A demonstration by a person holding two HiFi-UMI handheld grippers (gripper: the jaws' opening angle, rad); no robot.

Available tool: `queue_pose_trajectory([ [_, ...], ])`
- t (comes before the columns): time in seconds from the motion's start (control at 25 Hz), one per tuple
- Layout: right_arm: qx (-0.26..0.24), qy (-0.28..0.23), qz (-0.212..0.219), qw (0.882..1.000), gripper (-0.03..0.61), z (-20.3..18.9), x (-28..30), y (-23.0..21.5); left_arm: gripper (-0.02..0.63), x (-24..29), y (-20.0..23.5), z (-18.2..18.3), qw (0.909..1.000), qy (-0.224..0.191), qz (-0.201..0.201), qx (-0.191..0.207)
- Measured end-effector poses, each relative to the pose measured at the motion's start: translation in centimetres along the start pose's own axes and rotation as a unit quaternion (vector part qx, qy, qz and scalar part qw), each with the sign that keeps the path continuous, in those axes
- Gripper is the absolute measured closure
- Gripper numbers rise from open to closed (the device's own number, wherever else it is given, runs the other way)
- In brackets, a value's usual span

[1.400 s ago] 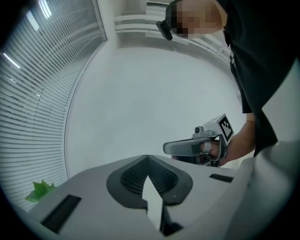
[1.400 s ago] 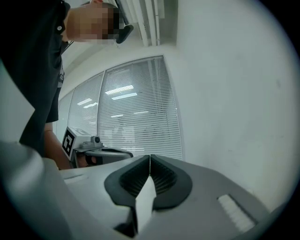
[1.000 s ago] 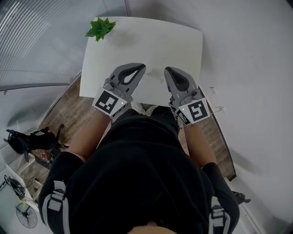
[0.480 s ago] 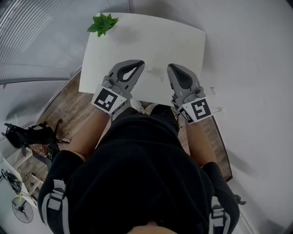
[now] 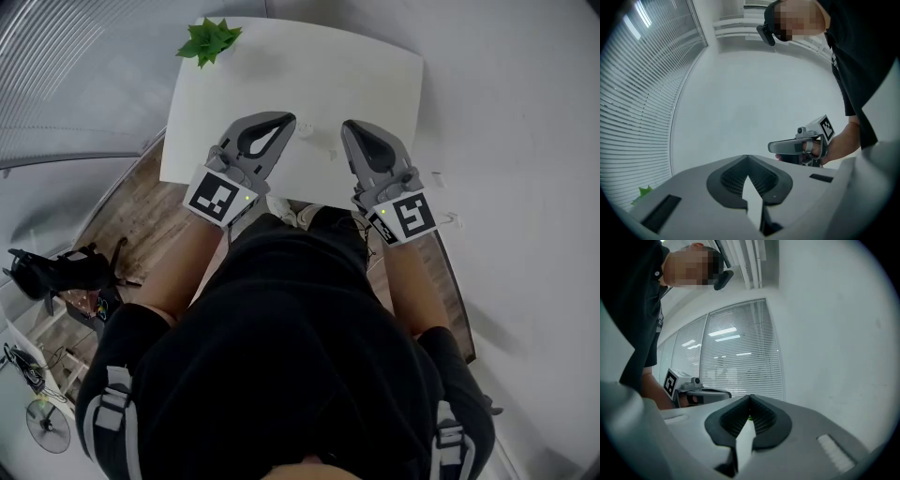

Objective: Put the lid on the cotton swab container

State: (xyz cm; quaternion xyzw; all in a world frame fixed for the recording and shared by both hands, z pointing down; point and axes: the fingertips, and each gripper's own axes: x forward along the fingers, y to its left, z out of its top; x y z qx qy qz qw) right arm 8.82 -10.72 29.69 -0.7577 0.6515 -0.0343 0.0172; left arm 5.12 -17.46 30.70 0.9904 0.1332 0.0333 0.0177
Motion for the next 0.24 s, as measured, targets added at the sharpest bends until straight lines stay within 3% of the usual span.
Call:
queue_pose_trajectory([
  [0.24,-0.003,0.008,0.001,1.0,0.568,-0.5,-0.32,0.48,0.605,-0.26,-0.46,-0.34,1.0,-0.001,-0.007,-0.004],
])
